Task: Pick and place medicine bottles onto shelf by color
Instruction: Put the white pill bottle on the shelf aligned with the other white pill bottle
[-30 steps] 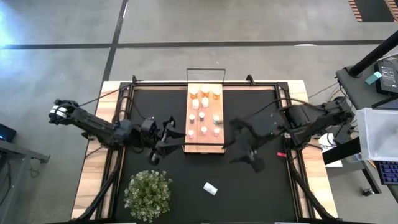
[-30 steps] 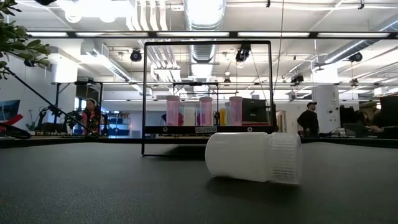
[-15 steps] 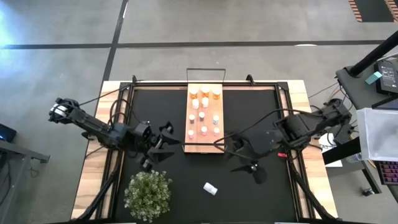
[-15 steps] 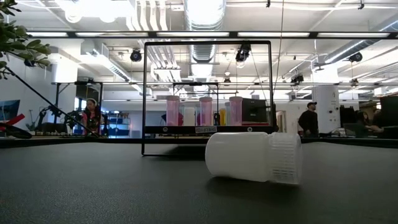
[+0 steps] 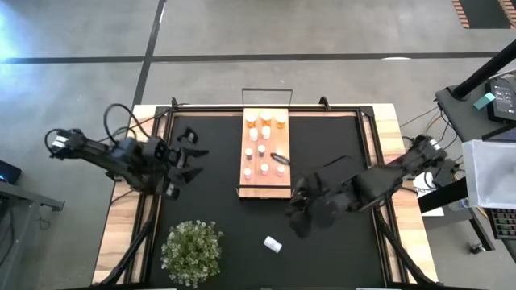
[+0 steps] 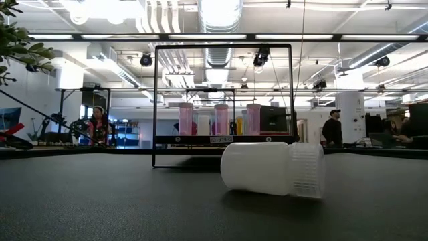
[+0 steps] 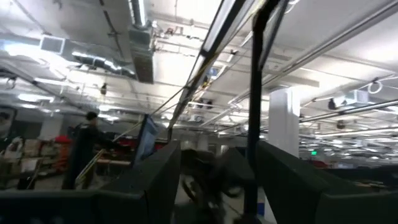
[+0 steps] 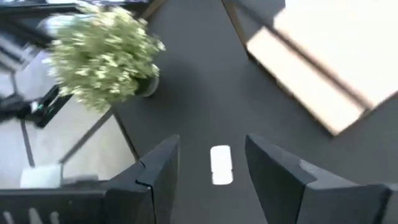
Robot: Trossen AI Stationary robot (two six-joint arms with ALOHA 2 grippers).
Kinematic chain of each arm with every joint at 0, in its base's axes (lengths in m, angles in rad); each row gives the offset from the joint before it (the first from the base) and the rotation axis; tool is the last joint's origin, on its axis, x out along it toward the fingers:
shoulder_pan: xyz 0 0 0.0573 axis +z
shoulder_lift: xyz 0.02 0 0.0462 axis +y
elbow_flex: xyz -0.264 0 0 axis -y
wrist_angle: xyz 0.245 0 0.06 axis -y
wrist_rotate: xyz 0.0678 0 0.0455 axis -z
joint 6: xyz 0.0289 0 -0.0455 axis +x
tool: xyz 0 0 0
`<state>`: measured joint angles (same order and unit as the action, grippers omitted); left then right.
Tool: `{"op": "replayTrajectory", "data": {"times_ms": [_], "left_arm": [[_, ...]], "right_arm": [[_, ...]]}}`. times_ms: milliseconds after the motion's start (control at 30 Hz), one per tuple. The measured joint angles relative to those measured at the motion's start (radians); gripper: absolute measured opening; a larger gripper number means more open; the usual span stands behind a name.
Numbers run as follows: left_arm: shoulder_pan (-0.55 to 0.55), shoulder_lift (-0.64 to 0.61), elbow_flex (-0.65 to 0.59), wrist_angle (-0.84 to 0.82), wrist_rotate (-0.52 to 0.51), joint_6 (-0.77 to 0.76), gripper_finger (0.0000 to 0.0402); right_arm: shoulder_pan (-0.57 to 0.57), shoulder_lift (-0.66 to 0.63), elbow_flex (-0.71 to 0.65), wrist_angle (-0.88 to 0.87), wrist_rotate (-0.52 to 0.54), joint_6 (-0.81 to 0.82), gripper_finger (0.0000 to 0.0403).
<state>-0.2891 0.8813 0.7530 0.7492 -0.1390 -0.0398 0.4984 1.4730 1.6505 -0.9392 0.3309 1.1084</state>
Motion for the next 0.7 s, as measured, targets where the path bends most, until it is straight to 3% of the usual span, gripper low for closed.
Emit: {"op": "replayTrajectory", "data": {"times_ms": [300,467,700], "left_arm": [[0.081,-0.148,0.007,-0.195,0.001,-0.006,0.0192],[0.127,-0.161,0.013,-0.240,0.003,-0.006,0.0192],[0.153,-0.164,0.074,-0.432,0.009,-0.005,0.0192]], "right_arm": [[-0.007,0.221,0.008,0.043,-0.129,0.474,0.0173],[-0.006,0.326,0.009,0.153,-0.232,0.497,0.0173],[-0.021,0.381,0.009,0.108,-0.273,0.489,0.0182]]}}
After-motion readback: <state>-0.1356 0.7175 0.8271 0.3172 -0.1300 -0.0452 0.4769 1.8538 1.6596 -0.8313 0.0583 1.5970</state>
